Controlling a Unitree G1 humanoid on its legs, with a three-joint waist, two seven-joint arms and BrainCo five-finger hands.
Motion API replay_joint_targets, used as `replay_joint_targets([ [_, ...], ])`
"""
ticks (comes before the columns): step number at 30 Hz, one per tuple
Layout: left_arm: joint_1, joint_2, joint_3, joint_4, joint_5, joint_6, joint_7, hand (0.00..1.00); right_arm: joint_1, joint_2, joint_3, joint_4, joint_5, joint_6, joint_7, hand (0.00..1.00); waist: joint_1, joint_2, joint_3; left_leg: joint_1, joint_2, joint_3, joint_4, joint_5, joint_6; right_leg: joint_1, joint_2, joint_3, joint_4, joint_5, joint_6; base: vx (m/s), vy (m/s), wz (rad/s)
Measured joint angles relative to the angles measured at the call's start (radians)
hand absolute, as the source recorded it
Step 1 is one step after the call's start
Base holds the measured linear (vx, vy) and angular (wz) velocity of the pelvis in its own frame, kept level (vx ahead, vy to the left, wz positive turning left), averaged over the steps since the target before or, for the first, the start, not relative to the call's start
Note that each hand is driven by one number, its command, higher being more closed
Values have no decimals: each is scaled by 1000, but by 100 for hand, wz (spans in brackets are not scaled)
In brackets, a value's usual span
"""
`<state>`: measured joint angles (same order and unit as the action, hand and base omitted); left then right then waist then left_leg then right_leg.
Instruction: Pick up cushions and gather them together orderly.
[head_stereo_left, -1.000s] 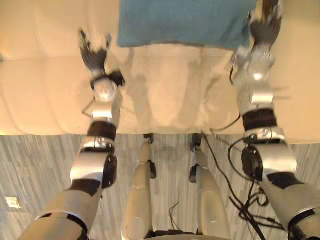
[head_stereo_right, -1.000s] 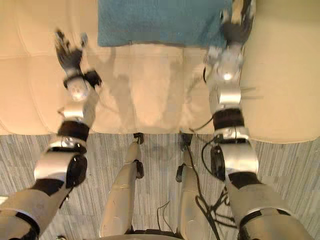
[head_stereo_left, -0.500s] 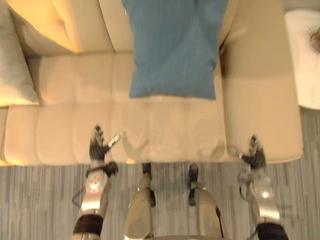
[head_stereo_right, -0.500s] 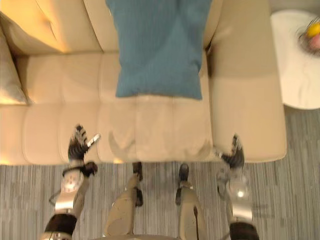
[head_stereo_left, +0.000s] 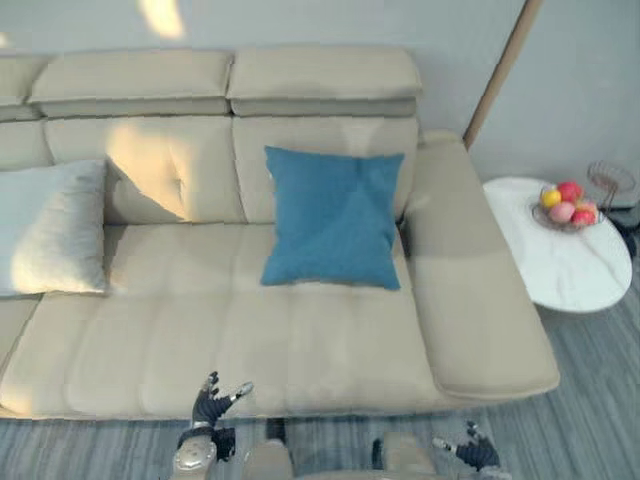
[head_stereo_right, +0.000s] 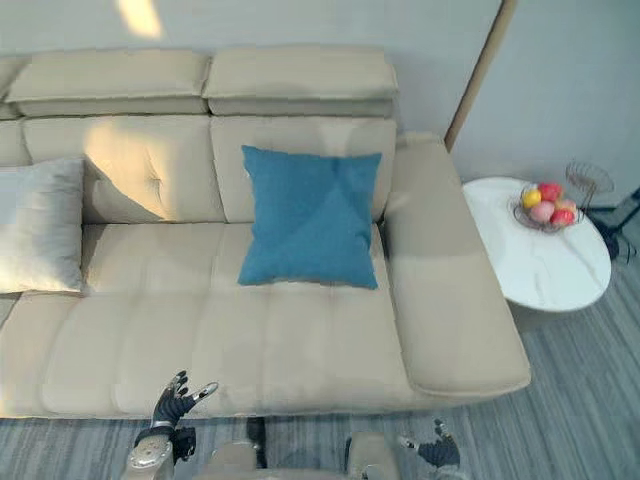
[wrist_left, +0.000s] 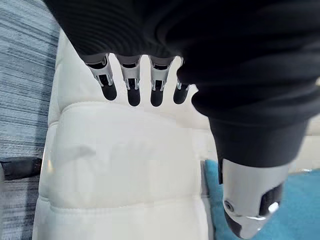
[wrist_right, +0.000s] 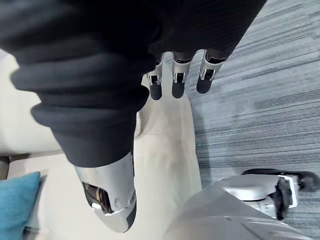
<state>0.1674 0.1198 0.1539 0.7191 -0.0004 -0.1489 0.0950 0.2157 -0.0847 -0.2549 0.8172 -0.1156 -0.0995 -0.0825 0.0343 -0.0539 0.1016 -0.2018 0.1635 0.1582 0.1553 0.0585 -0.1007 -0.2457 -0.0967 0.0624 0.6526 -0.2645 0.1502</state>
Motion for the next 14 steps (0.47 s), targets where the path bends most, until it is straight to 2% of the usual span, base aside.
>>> replay_joint_targets([
  [1,-1,-28,0,0,5,1,-1,0,-23,-7,-2,-11,6,-3,-2,0,36,17,-7,-32,34,23,4,14,-4,3,32,-4,-82,-10,-16,-137,-244,-45],
  [2,0,-38,-2,2,8,2,0,0,-37,-17,-2,-13,17,-4,-3,0,41,17,-6,-48,41,36,4,25,0,6,42,-9,-117,-25,-42,-185,-167,-46],
  [3,2,-53,-13,16,12,7,-1,0,-59,-22,-3,-20,39,-8,-5,0,37,30,2,-66,50,34,1,41,-10,3,47,-13,-153,-38,-89,-177,-121,-10],
  [4,-4,-63,-22,27,12,12,-1,0,-69,-23,-4,-19,47,-7,-7,0,34,45,12,-69,57,30,-4,55,-10,3,51,-27,-152,-32,-97,-251,-139,13],
  [5,-4,-84,-37,28,12,14,-1,0,-65,-29,-6,-12,69,-1,-10,0,33,69,8,-69,67,29,-53,113,-28,-15,68,-43,-152,-19,-118,-270,-103,27],
  [6,-5,-91,-38,29,12,14,-1,0,-59,-29,-6,-10,76,0,-10,0,30,73,4,-65,64,31,-100,148,-26,-25,57,-60,-170,-6,-133,-286,-66,51],
  [8,-21,-93,-34,29,13,14,-1,0,-61,-20,-21,3,76,9,-14,0,15,63,11,-84,48,76,30,51,-1,-28,21,-95,-216,43,-144,-184,5,50],
  [9,-21,-87,-34,29,13,14,-2,0,-63,-19,-20,1,76,11,-17,0,9,55,12,-79,38,101,124,-20,18,-21,1,-95,-256,75,-135,-132,9,25],
  [10,-20,-86,-34,29,13,13,-2,0,-64,-20,-20,-1,76,10,-18,0,6,55,12,-70,36,111,162,-54,24,-18,-7,-95,-281,94,-127,-171,49,16],
  [11,-20,-85,-32,28,13,13,-4,0,-67,-21,-21,-4,75,10,-21,0,8,59,10,-25,29,129,175,-112,23,-9,-13,-87,-333,129,-114,-124,109,5],
  [13,-19,-78,-32,33,13,13,-5,0,-77,-20,-25,5,75,11,-22,0,6,78,5,58,13,135,13,-127,-1,-3,-4,-90,-398,174,-88,-133,154,0],
  [14,-24,-70,-33,36,13,14,-5,0,-76,-16,-23,7,75,13,-19,0,6,68,6,64,2,142,-14,-109,6,3,-8,-90,-422,189,-77,-94,81,0],
])
